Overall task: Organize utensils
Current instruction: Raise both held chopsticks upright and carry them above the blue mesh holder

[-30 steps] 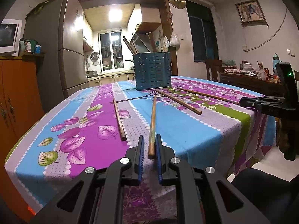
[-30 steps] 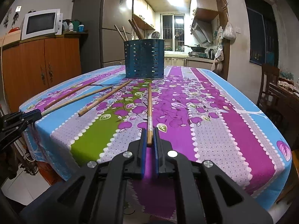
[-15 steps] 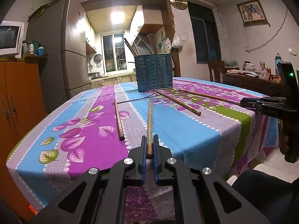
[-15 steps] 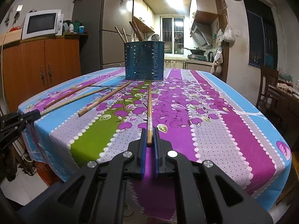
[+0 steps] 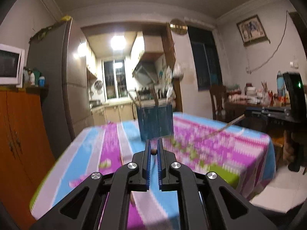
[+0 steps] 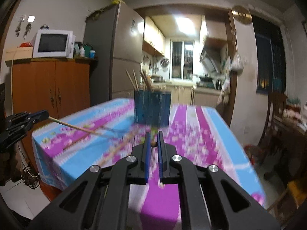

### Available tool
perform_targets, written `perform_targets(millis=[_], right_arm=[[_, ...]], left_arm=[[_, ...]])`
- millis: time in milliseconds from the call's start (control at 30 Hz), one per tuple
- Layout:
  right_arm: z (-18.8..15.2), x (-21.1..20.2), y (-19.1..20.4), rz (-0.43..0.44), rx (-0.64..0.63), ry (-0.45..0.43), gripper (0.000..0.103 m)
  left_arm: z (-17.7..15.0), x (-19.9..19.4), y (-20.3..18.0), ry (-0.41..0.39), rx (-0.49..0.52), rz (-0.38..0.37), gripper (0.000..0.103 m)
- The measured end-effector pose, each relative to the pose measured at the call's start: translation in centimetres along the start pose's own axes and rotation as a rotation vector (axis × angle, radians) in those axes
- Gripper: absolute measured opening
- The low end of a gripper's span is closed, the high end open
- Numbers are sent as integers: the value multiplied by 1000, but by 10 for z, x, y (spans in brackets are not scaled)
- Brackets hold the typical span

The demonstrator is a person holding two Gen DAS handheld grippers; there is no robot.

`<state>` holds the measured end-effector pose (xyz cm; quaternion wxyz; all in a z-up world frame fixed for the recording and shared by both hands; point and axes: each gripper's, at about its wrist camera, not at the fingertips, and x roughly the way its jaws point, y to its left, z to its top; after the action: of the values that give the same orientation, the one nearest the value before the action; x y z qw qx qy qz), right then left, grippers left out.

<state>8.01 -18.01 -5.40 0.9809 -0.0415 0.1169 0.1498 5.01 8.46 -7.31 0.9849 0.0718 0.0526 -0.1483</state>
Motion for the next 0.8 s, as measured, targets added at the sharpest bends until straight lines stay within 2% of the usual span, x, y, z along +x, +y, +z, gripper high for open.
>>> perform_targets(millis=[167,500,800], right_arm=[[38,2,-2,17,-39,-45,5],[86,36,-13,73,-26,-19,5],[105,61,-27,104,10,21,5]], left_arm=[[46,20,2,-56,7,-6,7],[95,83,4,-3,-15,-60,7],[122,109,3,47,-19,-53,7]])
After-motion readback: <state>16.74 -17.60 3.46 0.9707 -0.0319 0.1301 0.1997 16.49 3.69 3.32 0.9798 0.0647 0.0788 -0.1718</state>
